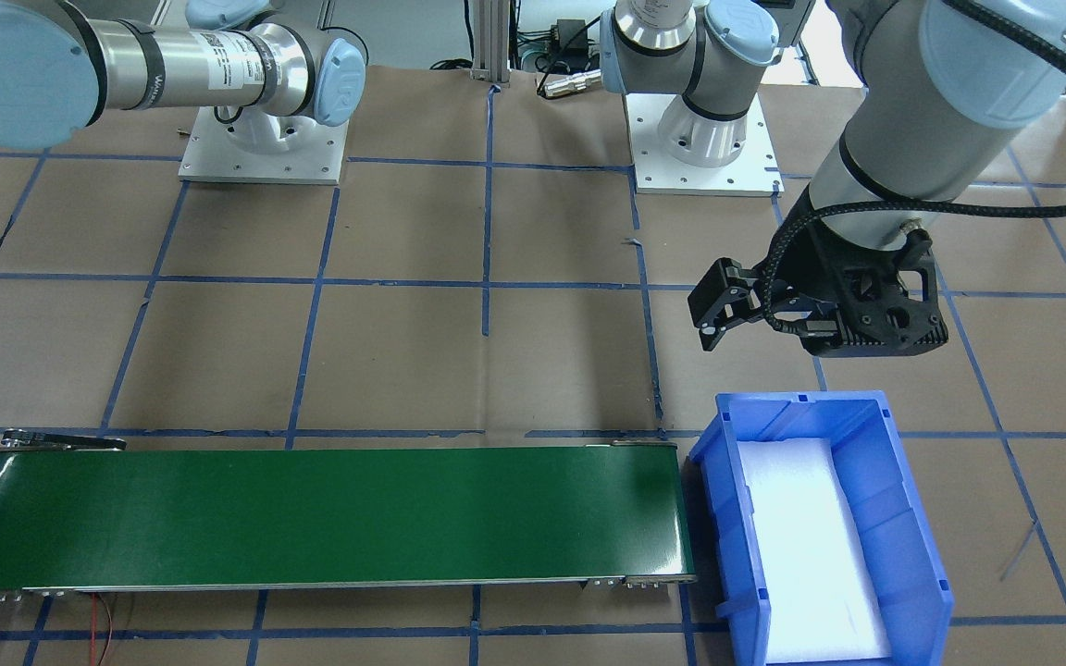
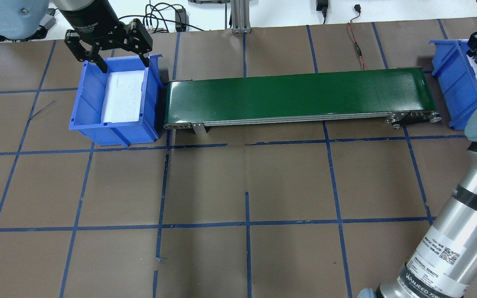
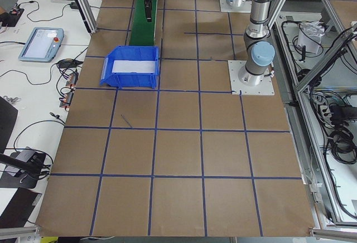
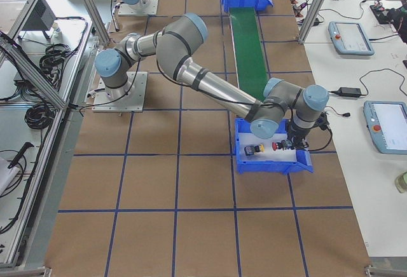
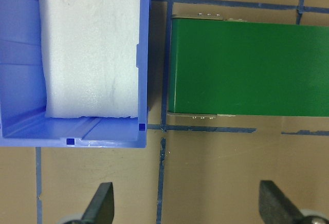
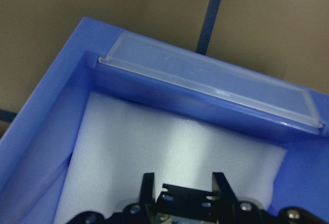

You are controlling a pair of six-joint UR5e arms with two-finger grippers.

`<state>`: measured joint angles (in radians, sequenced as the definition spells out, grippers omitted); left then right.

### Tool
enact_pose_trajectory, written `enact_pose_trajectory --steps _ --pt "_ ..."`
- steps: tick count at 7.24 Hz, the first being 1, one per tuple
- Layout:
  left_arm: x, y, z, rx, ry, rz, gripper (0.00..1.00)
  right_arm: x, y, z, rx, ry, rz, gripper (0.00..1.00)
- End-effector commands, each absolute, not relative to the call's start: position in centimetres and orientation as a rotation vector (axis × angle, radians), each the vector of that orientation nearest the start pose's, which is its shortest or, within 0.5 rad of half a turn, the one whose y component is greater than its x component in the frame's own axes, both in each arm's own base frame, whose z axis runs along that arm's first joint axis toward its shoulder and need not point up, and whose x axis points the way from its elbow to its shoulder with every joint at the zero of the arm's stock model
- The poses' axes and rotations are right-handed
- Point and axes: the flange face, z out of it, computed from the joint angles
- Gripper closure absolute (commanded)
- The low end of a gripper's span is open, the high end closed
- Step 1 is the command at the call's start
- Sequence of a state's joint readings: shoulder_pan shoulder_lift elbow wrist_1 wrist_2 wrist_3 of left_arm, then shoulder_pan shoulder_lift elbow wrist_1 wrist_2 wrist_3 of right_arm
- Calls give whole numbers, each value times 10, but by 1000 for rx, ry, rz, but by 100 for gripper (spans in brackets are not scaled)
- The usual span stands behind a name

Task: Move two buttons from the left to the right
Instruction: 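Open the right gripper and raise it from the bin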

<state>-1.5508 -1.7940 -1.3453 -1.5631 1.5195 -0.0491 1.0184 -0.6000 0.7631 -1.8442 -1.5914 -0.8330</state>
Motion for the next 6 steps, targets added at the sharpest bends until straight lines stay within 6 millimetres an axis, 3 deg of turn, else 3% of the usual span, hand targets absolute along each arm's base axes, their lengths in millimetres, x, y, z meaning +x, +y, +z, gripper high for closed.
enact_pose_trajectory --steps 1,3,4,6 --pt "-127 -590 479 -110 3190 -14 0 -335 -795 232 -450 3189 -135 82" --pt "-127 -590 479 -110 3192 -16 0 -335 -796 231 -450 3188 -133 81" --pt "-127 -590 479 -110 3192 -14 0 -335 -795 231 -447 3188 -130 54" --pt "-127 -590 479 -110 3190 -16 0 -335 -795 231 -447 3186 -129 48"
